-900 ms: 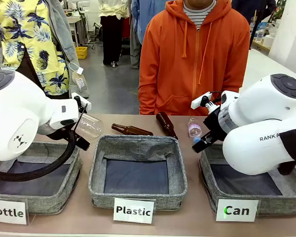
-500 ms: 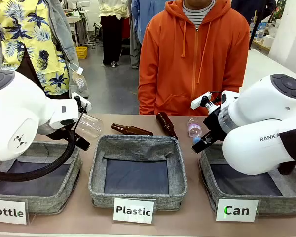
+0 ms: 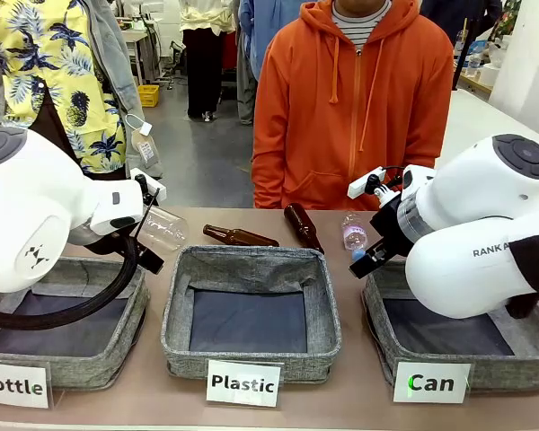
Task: Sort the can waste into the basket.
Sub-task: Pick up the can waste from the table and place it in the right Fabric basket.
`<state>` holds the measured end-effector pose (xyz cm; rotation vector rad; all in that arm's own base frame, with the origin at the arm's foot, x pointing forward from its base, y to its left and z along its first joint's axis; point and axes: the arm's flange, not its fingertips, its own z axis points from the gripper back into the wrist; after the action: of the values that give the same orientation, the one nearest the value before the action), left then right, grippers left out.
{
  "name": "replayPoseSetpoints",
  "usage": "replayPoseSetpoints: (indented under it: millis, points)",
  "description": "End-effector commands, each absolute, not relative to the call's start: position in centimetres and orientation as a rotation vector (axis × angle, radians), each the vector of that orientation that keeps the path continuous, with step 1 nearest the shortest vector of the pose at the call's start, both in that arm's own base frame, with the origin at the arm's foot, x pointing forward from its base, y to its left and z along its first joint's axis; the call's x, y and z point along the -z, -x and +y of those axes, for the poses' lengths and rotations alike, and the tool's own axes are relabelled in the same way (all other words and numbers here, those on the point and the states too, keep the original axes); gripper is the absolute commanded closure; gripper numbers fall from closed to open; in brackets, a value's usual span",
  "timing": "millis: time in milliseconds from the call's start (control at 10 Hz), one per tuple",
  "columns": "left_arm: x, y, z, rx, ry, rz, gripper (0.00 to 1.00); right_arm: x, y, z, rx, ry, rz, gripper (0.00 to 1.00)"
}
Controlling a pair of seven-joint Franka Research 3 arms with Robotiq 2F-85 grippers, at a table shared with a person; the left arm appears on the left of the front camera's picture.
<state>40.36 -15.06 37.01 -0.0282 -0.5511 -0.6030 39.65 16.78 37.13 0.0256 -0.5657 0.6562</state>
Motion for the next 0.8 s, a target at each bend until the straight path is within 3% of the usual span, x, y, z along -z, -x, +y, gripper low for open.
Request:
replayPoseSetpoints:
  millis: [0,700]
  points:
    - [-37.01,-40.36,-15.07,0.603,0.028,-0.551,0.00,-37.14,-39.65,16.77,-0.655,-0.026,-0.566,0.00]
    - [-37.01,-40.36,-15.07,0.603,0.028,-0.551,0.00,-37.13,-39.65,16.78,-0.656,-0.026,-0.566,0.00]
